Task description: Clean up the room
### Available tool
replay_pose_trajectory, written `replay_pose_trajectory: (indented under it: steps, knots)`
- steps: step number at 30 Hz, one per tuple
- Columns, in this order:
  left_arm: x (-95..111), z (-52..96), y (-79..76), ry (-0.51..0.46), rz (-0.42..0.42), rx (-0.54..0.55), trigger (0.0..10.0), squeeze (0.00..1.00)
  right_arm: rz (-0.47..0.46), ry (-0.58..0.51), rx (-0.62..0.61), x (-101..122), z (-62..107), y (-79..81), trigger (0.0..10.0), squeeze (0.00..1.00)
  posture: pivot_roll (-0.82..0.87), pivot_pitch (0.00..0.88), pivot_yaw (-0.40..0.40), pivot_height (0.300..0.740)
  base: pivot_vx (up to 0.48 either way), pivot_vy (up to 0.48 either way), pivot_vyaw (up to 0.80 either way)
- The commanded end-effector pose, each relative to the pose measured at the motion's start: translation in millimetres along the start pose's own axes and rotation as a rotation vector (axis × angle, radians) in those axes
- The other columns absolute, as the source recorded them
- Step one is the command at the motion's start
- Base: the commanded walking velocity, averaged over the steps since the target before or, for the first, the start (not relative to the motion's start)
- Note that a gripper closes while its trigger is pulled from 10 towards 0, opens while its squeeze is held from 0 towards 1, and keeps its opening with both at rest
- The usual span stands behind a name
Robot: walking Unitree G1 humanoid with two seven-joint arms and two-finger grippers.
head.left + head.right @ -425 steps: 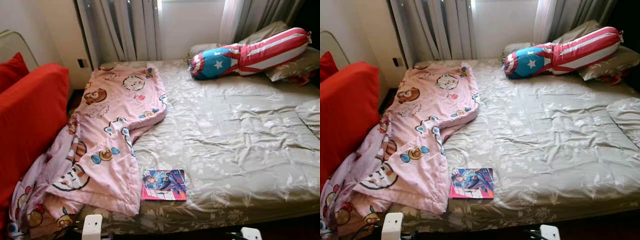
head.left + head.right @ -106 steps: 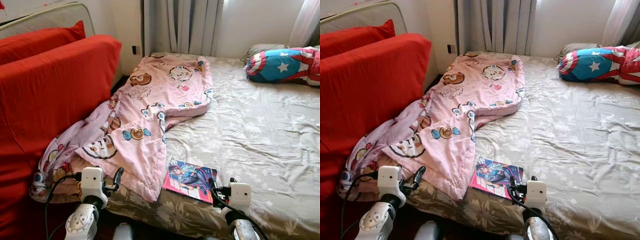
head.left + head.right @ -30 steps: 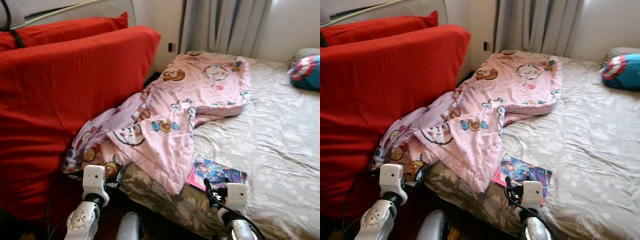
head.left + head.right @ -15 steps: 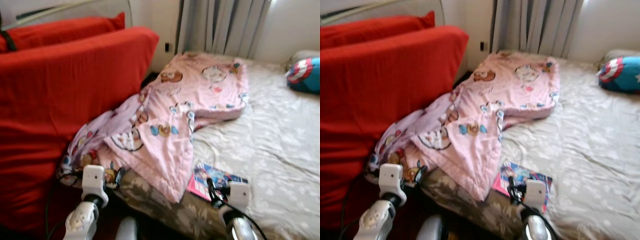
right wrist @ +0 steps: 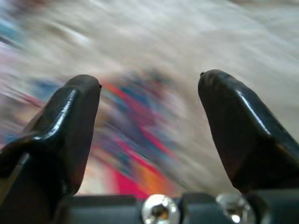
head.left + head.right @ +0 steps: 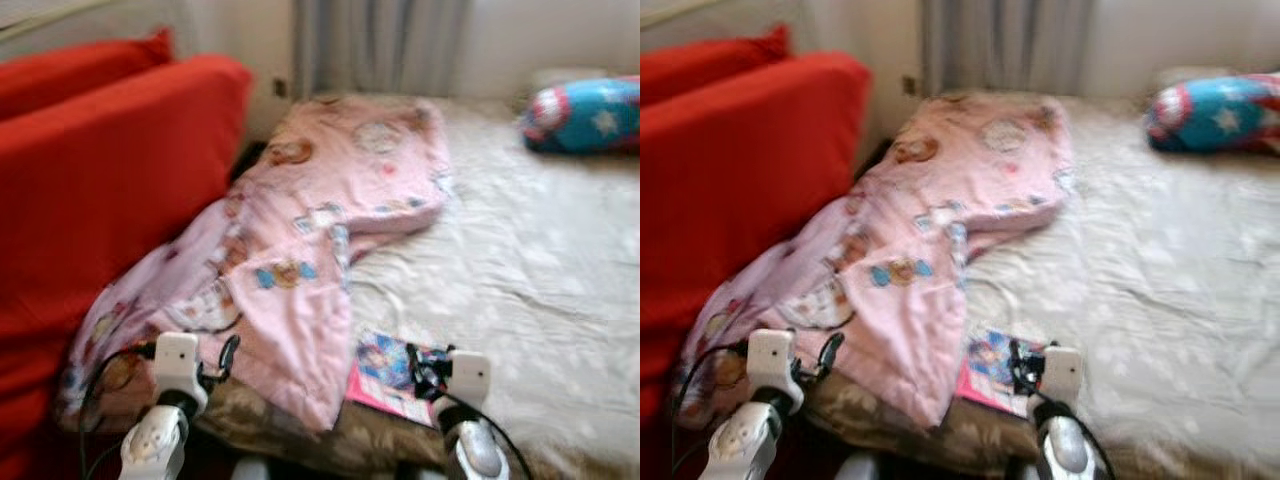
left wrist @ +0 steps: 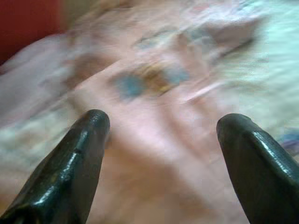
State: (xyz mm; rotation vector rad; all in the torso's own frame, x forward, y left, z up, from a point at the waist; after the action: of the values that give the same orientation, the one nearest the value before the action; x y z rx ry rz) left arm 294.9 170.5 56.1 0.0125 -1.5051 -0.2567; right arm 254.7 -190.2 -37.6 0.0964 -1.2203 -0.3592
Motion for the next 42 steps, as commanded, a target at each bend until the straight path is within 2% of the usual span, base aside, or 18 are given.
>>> replay_pose_trajectory:
  steps: [1, 2, 5, 13, 14, 15, 16, 17, 18, 19, 21, 22, 26, 30, 32, 42]
  knots:
    - [-13.6, 10.2, 13.4, 0.055, -0.009, 0.032, 10.0, 0.00, -0.025, 0.010, 0.024, -0.7, -4.6, 14.1, 10.0, 0.00, 0.04, 0.000, 0.015, 0.598, 0.000, 0.000, 0.00]
    - [-13.2, 10.7, 13.6, 0.055, -0.011, 0.029, 10.0, 0.00, -0.067, 0.034, -0.013, -3.2, -6.7, 8.4, 10.0, 0.00, 0.05, 0.000, 0.017, 0.598, 0.000, 0.000, 0.00]
    - [-13.0, 10.7, 14.2, 0.056, -0.014, 0.027, 10.0, 0.00, -0.118, 0.061, -0.046, -6.2, -8.7, 3.9, 10.0, 0.00, 0.05, 0.000, 0.022, 0.598, 0.000, 0.000, 0.00]
    - [-9.8, 6.0, 14.6, 0.056, -0.024, 0.015, 10.0, 0.00, -0.177, 0.095, -0.078, -3.0, -18.4, 0.3, 10.0, 0.00, 0.07, 0.029, 0.040, 0.598, 0.000, 0.000, 0.00]
    - [-8.5, 5.1, 15.1, 0.055, -0.026, 0.013, 10.0, 0.00, -0.193, 0.096, -0.084, -2.4, -19.4, -0.1, 10.0, 0.09, 0.08, 0.044, 0.047, 0.598, 0.000, 0.000, 0.00]
    - [-8.5, 5.1, 15.1, 0.055, -0.026, 0.013, 10.0, 0.00, -0.193, 0.096, -0.084, -2.4, -19.4, -0.1, 10.0, 0.09, 0.08, 0.044, 0.047, 0.598, 0.000, 0.000, 0.00]
    - [-8.0, 4.6, 15.2, 0.054, -0.027, 0.013, 10.0, 0.00, -0.200, 0.097, -0.084, -2.3, -19.8, 0.2, 10.0, 0.50, 0.08, 0.050, 0.047, 0.598, 0.000, 0.000, 0.00]
    - [-7.4, 3.8, 15.3, 0.054, -0.027, 0.012, 10.0, 0.00, -0.202, 0.099, -0.083, -2.1, -20.5, 0.6, 10.0, 0.75, 0.08, 0.054, 0.048, 0.598, 0.000, 0.000, 0.00]
    - [-6.5, 3.8, 15.4, 0.052, -0.028, 0.011, 10.0, 0.00, -0.201, 0.099, -0.081, -2.1, -20.7, 1.2, 10.0, 0.88, 0.09, 0.067, 0.052, 0.598, 0.000, 0.000, 0.00]
    - [-4.3, 5.0, 15.8, 0.047, -0.031, 0.008, 10.0, 0.00, -0.206, 0.104, -0.079, -2.9, -21.3, 2.7, 10.0, 0.60, 0.10, 0.089, 0.058, 0.598, 0.000, 0.000, 0.00]
    - [-3.7, 6.1, 16.0, 0.045, -0.033, 0.008, 10.0, 0.00, -0.208, 0.105, -0.079, -3.3, -21.1, 3.0, 10.0, 0.60, 0.10, 0.089, 0.058, 0.598, 0.000, 0.000, 0.00]
    - [-3.3, 7.5, 16.1, 0.045, -0.035, 0.004, 10.0, 0.00, -0.212, 0.106, -0.077, -3.5, -21.4, 3.7, 10.0, 0.00, 0.10, 0.103, 0.061, 0.598, 0.000, 0.000, 0.00]
    - [-7.9, 24.0, 20.0, 0.076, -0.059, -0.003, 10.0, 0.00, -0.266, 0.095, -0.069, -1.1, -23.7, 7.4, 10.0, 0.00, 0.12, 0.144, 0.072, 0.598, 0.000, 0.000, 0.00]
    - [-9.7, 30.0, 23.2, 0.088, -0.065, 0.003, 10.0, 0.00, -0.288, 0.085, -0.059, 1.9, -25.4, 8.4, 10.0, 0.00, 0.13, 0.159, 0.075, 0.598, 0.000, 0.000, 0.00]
    - [-14.7, 42.9, 30.0, 0.117, -0.077, 0.014, 10.0, 0.00, -0.337, 0.039, -0.015, 15.8, -32.0, 10.3, 10.0, 0.00, 0.15, 0.178, 0.073, 0.598, 0.000, 0.000, 0.00]
    - [-16.8, 55.9, 34.7, 0.153, -0.109, 0.017, 10.0, 0.00, -0.377, -0.020, 0.029, 41.4, -42.9, 5.4, 10.0, 0.00, 0.16, 0.193, 0.079, 0.598, 0.000, 0.000, 0.00]
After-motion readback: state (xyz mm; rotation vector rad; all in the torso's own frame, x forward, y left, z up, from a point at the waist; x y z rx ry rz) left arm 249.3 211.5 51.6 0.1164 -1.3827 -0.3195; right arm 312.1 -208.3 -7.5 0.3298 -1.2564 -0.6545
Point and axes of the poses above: a point about 5 cm out from each wrist's last joint towards the gripper, its own z axis pointing back from the gripper into the wrist, its own x axis along the axis of the wrist's last joint, y = z × x, the point moved 3 cm from there along -z, pointing out of the wrist towards the gripper, and after that the axes turned 9 degrees about -z, right-handed, at the moved point
